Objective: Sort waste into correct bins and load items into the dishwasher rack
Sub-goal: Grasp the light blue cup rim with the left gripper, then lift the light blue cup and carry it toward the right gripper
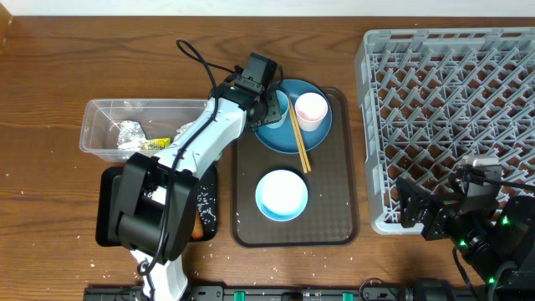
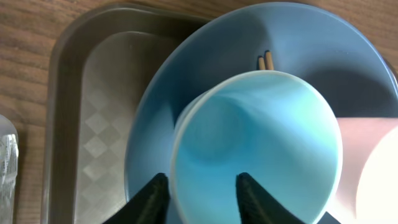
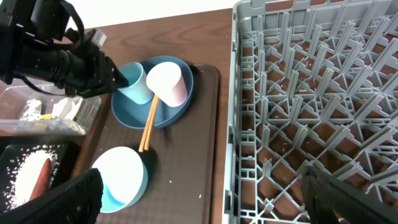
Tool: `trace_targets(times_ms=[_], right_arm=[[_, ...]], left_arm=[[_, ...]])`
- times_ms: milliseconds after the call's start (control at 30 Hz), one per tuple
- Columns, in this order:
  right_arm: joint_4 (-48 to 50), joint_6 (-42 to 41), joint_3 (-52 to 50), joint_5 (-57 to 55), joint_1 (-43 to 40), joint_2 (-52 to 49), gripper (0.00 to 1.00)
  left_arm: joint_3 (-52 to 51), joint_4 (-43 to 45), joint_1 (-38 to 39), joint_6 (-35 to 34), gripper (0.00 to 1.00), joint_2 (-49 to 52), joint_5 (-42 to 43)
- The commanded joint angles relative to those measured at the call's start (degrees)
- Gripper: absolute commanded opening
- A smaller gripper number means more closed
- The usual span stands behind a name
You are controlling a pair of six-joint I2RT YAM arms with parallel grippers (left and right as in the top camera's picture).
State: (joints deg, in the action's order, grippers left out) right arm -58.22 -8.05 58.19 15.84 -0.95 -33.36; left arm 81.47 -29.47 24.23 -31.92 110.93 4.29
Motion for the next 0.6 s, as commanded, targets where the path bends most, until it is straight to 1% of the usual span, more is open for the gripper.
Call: trace_targets(times_ms=[0, 33, 67, 100, 133, 200, 233, 400, 567], right_arm=[[0.1, 0.8, -0.2, 0.3, -0.3, -0.2, 0.99], [0.2, 0.8, -0.2, 0.3, -0.3, -0.2, 0.99], [0.2, 0.8, -0.2, 0.3, -0.3, -0.2, 0.99], [0.2, 0.8, -0.2, 0.3, -0.3, -0.2, 0.99], [0.1, 0.8, -0.2, 0.3, -0.3, -0.2, 0.99], [0.1, 0.8, -0.2, 0.3, -0.3, -0.2, 0.99], [0.1, 0.8, -0.2, 0.3, -0.3, -0.2, 0.99], [0.1, 0.9, -0.2, 0.3, -0.3, -0.2, 0.99], [-0.3, 1.0, -0.2, 0.2, -0.3, -0.2, 0.99]], left_arm=[[-0.2, -0.1, -1.5, -0.3, 0.28, 0.5, -0.9], [-0.2, -0.1, -1.8, -0.3, 0.21, 0.5, -0.9], [-0.2, -0.1, -2.1, -0.3, 0.19, 0.5, -0.9], [-0.2, -0.1, -2.5, -0.3, 0.12, 0.5, -0.9], [-0.2, -0.2, -2.7, -0.3, 0.10, 0.5, -0.9], [-0.2, -0.2, -3.1, -0.3, 0.09, 0.5, -0.9], [-0.2, -0.2, -3.2, -0.3, 0.07, 0.5, -0.9], [-0.2, -0.2, -3.7, -0.3, 0.06, -0.2, -0.5], [-0.2, -0.2, -5.0, -0.3, 0.06, -3.9, 3.7]])
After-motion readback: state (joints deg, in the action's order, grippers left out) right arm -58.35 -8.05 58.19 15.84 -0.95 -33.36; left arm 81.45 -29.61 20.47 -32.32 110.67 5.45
